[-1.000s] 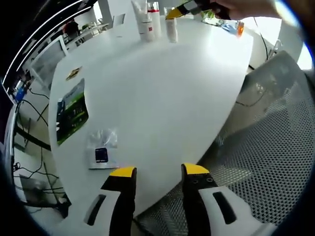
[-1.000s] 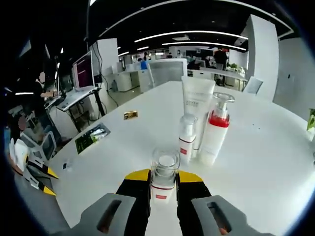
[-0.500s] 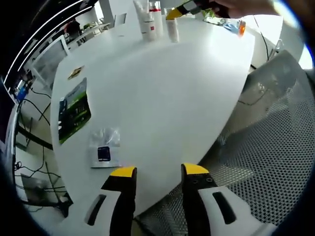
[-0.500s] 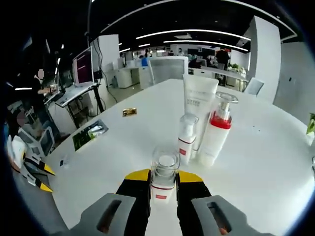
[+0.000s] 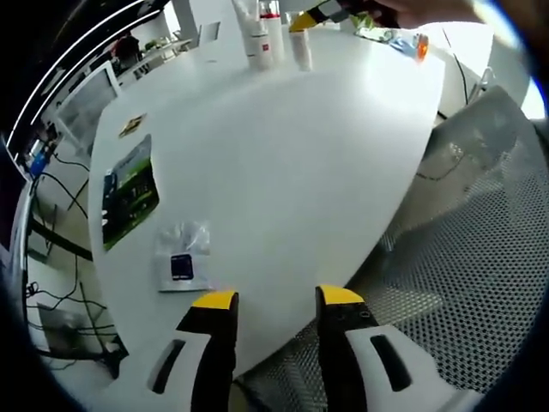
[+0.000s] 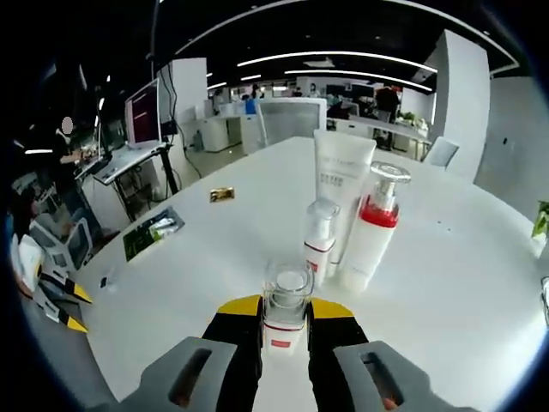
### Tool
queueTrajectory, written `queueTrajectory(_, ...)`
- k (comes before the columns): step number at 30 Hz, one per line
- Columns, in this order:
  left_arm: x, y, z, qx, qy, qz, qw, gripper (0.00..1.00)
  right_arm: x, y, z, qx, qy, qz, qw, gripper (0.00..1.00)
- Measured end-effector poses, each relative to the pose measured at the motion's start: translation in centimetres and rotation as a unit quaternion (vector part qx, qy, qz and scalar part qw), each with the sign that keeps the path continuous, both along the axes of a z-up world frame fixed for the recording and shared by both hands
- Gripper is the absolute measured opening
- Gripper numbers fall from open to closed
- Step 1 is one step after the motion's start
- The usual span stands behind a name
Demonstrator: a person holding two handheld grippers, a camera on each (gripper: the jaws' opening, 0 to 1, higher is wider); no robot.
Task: Arrange the skincare products in the storage area until every visible bottle or jar stands upright without overlapping.
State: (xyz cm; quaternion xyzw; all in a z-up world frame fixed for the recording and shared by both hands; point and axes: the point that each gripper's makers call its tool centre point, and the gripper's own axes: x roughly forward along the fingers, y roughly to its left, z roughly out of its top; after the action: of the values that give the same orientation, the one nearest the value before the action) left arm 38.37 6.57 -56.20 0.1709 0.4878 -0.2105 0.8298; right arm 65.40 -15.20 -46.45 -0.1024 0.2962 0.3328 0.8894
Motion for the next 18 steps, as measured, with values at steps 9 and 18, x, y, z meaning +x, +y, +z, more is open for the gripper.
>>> queueTrajectory(9, -0.07, 0.07, -0.07, 0.002, 0.002, 0.0, 1.0, 0.33, 0.07, 0.11, -0.29, -0.002, 0.0, 0.001, 1.0, 0.13)
queueTrajectory(18, -0.1, 0.16, -0.09, 0.004, 0.003, 0.001, 1.0, 0.33, 0.14, 0.27, -0.51, -0.004, 0.001, 0.004, 1.0, 0.13)
